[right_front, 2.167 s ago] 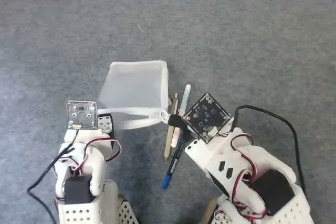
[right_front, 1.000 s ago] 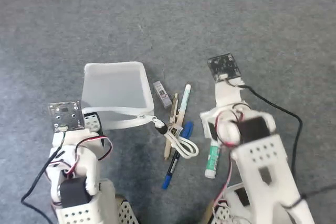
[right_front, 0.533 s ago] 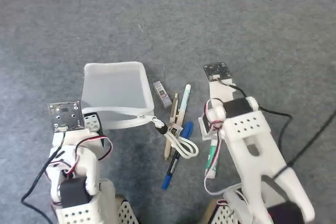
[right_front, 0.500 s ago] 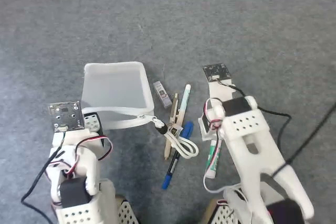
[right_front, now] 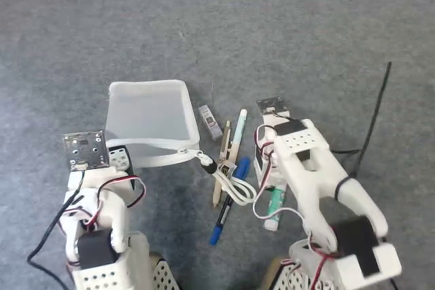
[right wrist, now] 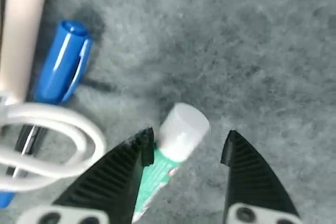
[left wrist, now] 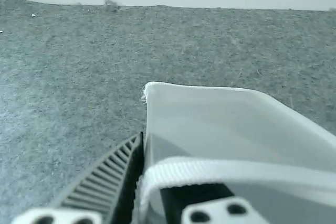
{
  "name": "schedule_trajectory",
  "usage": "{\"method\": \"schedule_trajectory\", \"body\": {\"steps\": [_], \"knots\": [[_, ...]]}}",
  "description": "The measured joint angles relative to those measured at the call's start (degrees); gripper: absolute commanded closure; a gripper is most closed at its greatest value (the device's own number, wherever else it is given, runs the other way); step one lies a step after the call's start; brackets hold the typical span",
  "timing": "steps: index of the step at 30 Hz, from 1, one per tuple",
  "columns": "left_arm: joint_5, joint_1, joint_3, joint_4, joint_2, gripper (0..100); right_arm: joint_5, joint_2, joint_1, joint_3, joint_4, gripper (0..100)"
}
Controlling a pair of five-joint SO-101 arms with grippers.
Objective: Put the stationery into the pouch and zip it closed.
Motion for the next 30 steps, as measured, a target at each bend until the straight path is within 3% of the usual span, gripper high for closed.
{"method": "schedule_trajectory", "body": {"steps": [4, 10, 27, 30], "knots": [[0.00, 0.00, 0.00, 0.00, 0.00, 99, 0.00, 3.25, 0.00, -0.09, -1.93, 78.7], [0.00, 0.00, 0.00, 0.00, 0.00, 99, 0.00, 3.96, 0.35, -0.26, -2.46, 91.8], [0.00, 0.00, 0.00, 0.00, 0.00, 99, 0.00, 3.96, 0.44, -0.62, -2.46, 93.3], [0.00, 0.00, -0.79, 0.00, 0.00, 99, 0.00, 3.96, 0.44, -0.62, -2.46, 98.3]]}}
